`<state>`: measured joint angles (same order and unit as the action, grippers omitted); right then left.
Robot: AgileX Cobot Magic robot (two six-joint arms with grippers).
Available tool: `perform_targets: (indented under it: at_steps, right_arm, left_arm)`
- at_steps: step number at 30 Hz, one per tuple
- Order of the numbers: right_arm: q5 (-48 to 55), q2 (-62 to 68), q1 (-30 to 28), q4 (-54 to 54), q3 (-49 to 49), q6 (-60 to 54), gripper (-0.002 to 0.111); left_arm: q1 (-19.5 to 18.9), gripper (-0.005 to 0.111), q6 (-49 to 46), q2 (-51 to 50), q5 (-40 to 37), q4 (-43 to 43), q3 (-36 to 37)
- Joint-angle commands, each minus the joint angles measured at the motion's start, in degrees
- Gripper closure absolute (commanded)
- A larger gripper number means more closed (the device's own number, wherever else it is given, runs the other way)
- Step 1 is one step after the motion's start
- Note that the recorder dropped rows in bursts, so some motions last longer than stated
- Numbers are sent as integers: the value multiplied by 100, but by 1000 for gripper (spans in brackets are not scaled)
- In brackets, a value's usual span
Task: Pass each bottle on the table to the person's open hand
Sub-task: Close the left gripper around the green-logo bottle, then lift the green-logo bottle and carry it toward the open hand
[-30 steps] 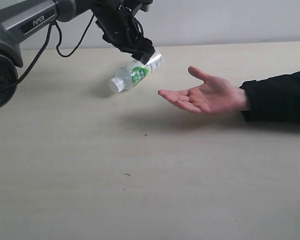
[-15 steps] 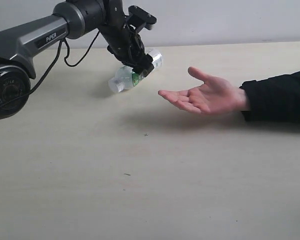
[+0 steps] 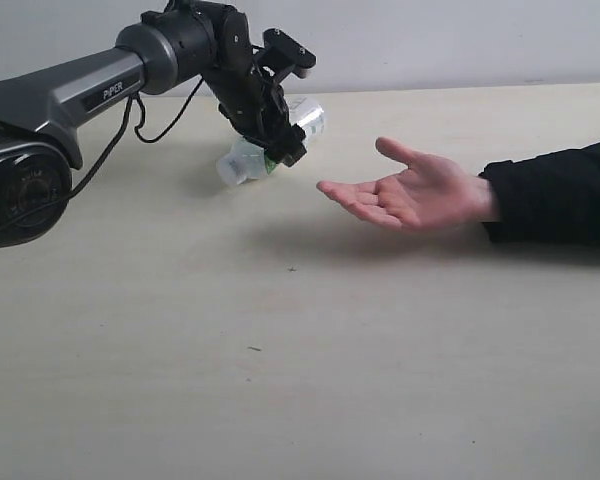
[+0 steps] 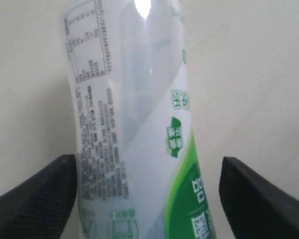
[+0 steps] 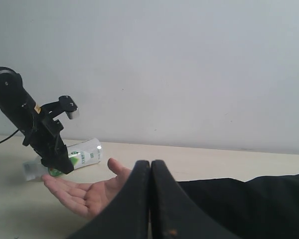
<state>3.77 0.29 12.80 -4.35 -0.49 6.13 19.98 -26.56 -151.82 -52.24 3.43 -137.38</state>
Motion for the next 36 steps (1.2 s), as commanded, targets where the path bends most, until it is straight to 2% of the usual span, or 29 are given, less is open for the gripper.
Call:
perform_targets:
  at_steps: [1, 4, 7, 11, 12, 13, 17, 21, 25, 29, 33, 36]
  right_arm:
    - [3, -29, -18, -7, 17, -3, 108]
    - [3, -29, -18, -7, 17, -3, 108]
    - [3, -29, -18, -7, 17, -3, 108]
    - [3, -29, -18, -7, 17, -3, 108]
    - [3, -29, -18, -7, 17, -3, 108]
    - [3, -29, -18, -7, 17, -3, 108]
    - [3, -29, -18, -7, 17, -3, 108]
    - [3, -29, -18, -7, 17, -3, 108]
    - [3, -29, -18, -7, 17, -3, 108]
    - [3, -29, -18, -7, 17, -3, 108]
    - [3, -29, -18, -7, 17, -3, 108]
    - [3, -29, -18, -7, 17, -3, 108]
  left_arm:
    - [9, 33, -34, 13, 66, -22, -26]
    - [9, 39, -34, 13, 80, -22, -26]
    - [9, 54, -34, 13, 93, -22, -26]
    - [9, 86, -34, 13, 104, -22, -26]
    - [9, 102, -34, 13, 104, -22, -26]
    - [9, 107, -34, 13, 104, -22, -26]
    - [9, 106, -44, 24, 77, -22, -26]
    - [9, 107, 75, 537, -402, -22, -26]
    - [9, 107, 1010, 1258, -774, 11, -26]
    - [9, 107, 1673, 1700, -1772, 57, -26]
    - [64, 107, 2045, 1888, -1772, 153, 31]
    - [310, 107, 2290, 2252, -1772, -42, 431]
